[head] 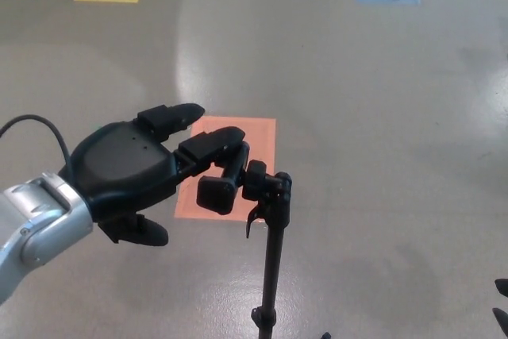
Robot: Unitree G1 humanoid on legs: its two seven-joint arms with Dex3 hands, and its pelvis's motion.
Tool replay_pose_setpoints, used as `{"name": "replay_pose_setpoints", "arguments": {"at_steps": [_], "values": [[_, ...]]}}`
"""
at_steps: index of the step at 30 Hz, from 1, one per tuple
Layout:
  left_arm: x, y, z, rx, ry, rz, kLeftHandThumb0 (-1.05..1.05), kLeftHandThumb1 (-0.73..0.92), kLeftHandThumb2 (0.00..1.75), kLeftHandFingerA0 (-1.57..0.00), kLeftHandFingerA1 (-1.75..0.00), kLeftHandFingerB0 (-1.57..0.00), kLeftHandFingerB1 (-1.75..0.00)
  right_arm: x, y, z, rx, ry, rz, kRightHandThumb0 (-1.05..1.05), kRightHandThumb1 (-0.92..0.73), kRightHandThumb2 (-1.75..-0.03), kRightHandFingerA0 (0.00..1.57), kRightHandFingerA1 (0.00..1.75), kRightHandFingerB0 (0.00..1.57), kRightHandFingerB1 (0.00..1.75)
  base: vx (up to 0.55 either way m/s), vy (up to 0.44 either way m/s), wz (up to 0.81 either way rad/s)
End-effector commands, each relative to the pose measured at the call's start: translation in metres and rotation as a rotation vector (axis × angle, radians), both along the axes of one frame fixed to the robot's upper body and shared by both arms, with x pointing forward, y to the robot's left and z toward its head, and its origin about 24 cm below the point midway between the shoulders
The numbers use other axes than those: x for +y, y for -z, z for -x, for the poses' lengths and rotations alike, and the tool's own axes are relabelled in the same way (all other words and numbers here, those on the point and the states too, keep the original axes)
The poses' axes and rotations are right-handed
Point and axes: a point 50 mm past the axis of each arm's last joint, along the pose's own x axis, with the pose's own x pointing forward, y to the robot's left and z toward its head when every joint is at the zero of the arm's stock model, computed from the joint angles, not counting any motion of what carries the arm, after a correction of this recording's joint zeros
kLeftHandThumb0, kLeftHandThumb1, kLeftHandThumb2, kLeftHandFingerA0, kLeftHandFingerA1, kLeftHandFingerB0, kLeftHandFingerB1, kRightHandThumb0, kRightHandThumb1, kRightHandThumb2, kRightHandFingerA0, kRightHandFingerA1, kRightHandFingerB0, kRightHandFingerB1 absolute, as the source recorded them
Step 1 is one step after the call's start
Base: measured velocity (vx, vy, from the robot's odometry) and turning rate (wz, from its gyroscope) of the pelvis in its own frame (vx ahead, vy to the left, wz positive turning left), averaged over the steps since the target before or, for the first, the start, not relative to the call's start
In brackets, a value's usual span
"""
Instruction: The robot uses its left hand to grab the top of a phone stand kept on the floor and tilt it upwards to adjust its angle
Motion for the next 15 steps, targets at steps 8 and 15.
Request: {"name": "replay_pose_setpoints", "arguments": {"at_steps": [8,15], "values": [[0.0024,0.0192,0.0043,0.047,-0.020,-0.065,-0.62,0.40,0.75,0.00,-0.08,0.00,-0.13,-0.0082,-0.0036,0.0009,0.005,0.018,-0.003,-0.80,-0.80,-0.65,0.27,0.38,0.26,0.30,0.00,0.000,0.00],[0.0057,0.0185,0.0032,0.052,-0.036,-0.070,-0.62,0.41,0.75,0.00,-0.09,0.00,-0.13,-0.0081,-0.0046,-0.0009,0.005,0.015,0.005,-0.81,-0.80,-0.65,0.27,0.38,0.27,0.30,0.00,0.000,0.00]]}}
